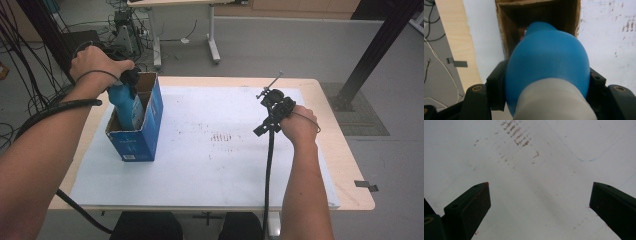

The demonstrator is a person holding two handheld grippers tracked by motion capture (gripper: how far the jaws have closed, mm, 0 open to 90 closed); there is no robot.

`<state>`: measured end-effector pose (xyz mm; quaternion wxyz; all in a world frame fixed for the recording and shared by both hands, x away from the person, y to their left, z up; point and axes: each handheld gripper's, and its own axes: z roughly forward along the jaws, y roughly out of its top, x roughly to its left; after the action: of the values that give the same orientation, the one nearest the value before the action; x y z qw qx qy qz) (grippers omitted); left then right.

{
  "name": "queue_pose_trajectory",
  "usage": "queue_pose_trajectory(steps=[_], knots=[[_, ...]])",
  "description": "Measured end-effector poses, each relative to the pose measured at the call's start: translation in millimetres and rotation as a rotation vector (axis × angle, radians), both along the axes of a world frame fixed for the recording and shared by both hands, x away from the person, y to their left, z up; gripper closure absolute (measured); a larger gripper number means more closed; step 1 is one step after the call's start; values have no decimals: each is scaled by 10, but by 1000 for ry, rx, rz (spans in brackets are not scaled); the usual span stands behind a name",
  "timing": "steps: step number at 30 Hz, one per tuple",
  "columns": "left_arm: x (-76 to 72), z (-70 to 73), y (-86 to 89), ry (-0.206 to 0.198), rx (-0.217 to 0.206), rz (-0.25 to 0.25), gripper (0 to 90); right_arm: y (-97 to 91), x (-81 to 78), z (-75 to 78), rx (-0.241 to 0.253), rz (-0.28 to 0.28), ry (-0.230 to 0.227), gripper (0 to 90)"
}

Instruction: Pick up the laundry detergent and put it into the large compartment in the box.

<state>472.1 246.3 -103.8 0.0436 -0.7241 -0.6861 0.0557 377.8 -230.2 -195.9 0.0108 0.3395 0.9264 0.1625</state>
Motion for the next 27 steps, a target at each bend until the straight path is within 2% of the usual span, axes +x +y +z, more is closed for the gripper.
queue_pose_trajectory(steps=[11,20,27], knots=[[-5,-201,6,19,9,3,366,22,-2,18,-2,5,-9,34],[9,-379,56,40,0,8,367,70,15,7,-7,12,-6,35],[12,-462,26,45,19,-3,366,70,25,-24,-4,7,0,35]])
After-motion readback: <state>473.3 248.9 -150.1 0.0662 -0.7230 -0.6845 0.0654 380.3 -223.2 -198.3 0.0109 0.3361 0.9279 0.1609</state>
